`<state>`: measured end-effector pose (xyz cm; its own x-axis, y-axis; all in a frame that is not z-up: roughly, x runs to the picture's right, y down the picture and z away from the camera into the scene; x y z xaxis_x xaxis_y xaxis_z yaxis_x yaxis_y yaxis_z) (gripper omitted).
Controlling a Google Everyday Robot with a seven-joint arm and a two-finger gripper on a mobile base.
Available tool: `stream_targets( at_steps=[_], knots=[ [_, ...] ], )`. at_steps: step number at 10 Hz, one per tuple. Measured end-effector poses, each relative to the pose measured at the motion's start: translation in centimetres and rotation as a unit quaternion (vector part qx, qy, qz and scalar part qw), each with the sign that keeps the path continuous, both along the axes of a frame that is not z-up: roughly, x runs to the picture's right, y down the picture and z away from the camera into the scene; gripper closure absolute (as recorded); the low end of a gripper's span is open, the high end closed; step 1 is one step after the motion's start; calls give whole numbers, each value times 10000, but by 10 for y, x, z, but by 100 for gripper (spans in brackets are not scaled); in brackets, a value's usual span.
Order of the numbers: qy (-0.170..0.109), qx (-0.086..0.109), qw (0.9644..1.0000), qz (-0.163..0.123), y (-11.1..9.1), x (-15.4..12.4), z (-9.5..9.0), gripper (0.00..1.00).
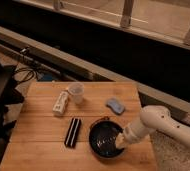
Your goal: Push the ceramic bowl across the table
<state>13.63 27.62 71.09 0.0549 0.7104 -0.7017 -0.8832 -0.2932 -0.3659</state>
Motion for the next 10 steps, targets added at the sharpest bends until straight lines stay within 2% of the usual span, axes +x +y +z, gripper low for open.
stream_targets(
  at_steps=[2, 3, 5, 7, 10],
  knots=[
    [196, 183, 9996, 35, -10, 22, -7, 100],
    [337, 285, 9990, 72, -17, 42, -9, 100],
    [583, 198, 9980, 146, -14, 77, -8, 100],
    [795, -12, 9966, 207, 1, 101, 9, 100],
    [798, -180, 9965, 166, 13, 92, 21, 100]
  ],
)
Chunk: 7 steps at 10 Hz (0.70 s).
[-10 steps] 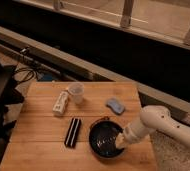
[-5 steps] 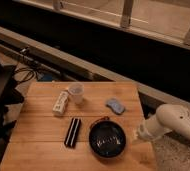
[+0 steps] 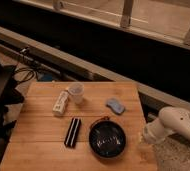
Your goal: Push the ceramic bowl across the table
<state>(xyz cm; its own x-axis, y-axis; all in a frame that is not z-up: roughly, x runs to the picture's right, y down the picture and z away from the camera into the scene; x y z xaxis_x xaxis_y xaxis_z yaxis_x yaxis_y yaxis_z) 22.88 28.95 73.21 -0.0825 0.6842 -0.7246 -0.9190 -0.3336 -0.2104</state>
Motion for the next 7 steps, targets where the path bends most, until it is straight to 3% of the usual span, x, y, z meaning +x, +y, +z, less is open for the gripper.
stream_targets(
  at_steps=[4, 7],
  knots=[
    [-366, -21, 9990, -243, -1, -61, -1, 100],
    [-804, -19, 9958, -446, -1, -102, -2, 100]
  ],
)
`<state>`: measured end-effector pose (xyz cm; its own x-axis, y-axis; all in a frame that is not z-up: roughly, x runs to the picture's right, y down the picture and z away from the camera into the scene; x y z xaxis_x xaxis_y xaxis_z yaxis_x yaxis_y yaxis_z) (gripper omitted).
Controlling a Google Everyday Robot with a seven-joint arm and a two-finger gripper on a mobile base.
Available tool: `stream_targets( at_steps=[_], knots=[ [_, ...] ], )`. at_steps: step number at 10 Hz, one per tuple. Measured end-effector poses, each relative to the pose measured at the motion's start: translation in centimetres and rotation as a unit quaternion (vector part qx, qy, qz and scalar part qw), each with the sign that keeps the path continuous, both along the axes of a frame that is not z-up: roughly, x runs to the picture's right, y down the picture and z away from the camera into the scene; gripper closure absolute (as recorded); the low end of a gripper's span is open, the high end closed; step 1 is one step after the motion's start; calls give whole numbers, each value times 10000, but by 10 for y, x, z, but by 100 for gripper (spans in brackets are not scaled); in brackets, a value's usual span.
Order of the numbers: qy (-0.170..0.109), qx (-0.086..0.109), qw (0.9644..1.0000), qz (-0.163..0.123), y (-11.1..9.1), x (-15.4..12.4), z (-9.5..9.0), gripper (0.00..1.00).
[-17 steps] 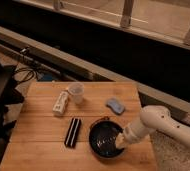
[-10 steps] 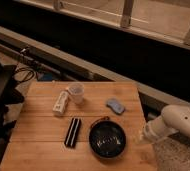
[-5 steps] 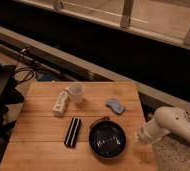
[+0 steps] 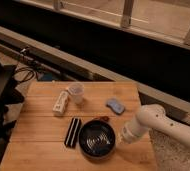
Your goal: Push the ceramic bowl across the table
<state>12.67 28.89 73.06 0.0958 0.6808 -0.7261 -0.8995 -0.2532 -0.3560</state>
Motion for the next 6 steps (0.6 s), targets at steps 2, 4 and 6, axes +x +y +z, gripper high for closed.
stream_targets(
  at_steps=[2, 4, 6],
  knots=[
    [-229, 142, 9996, 21, -7, -7, -11, 100],
    [-270, 430, 9986, 156, -28, 2, -36, 90],
    [-219, 656, 9972, 280, -49, 17, -59, 73]
  ],
)
